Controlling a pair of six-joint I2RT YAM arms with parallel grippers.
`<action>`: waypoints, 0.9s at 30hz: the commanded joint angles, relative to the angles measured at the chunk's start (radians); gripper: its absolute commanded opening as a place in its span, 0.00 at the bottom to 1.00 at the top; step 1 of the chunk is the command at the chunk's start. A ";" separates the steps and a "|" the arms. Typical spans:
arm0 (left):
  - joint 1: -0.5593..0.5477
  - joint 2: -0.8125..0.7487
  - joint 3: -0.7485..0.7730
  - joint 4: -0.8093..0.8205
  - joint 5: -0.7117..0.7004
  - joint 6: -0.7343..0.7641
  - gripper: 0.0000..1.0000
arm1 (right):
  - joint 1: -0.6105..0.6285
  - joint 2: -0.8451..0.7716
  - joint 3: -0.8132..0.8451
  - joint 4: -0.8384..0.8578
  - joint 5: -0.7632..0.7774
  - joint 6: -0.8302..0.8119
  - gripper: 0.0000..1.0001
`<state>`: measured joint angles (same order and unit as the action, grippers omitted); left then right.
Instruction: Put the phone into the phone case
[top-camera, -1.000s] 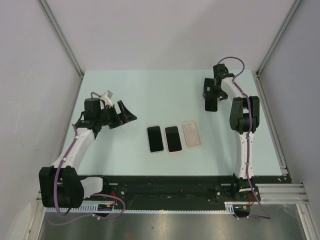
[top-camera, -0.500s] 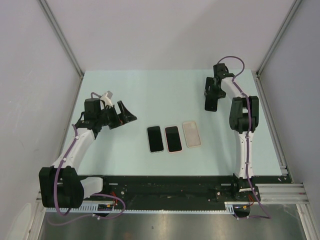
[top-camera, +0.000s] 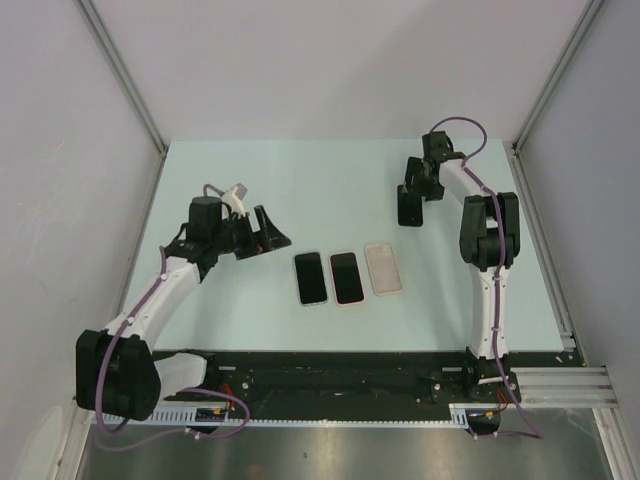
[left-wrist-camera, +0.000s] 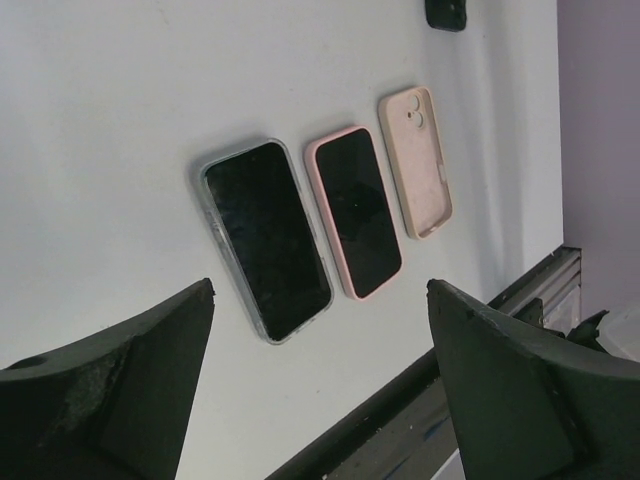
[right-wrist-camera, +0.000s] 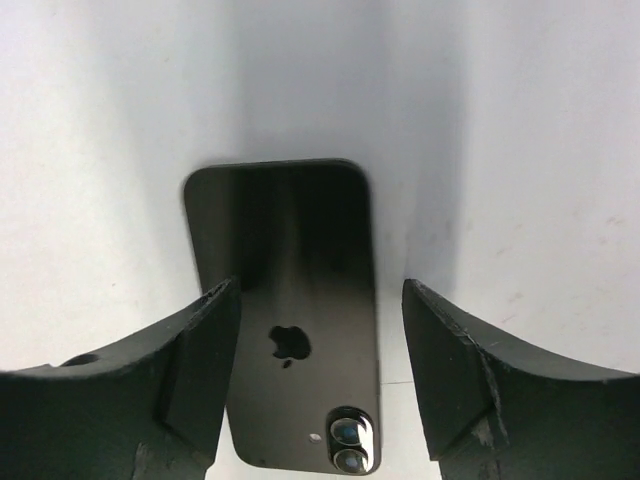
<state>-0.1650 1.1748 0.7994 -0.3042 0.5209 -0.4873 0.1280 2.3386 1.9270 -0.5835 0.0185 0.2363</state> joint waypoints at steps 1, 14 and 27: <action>-0.056 0.032 0.024 0.086 -0.019 -0.071 0.91 | 0.048 -0.051 -0.049 0.033 -0.158 0.086 0.50; -0.105 0.191 0.109 0.154 0.007 -0.134 0.86 | 0.166 -0.067 -0.033 0.047 -0.022 0.000 0.69; -0.105 0.172 0.095 0.105 -0.018 -0.093 0.88 | 0.226 0.034 0.098 -0.039 0.104 -0.002 0.87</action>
<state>-0.2638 1.3838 0.8730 -0.1940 0.5137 -0.6010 0.3439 2.3425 1.9778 -0.5903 0.0723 0.2157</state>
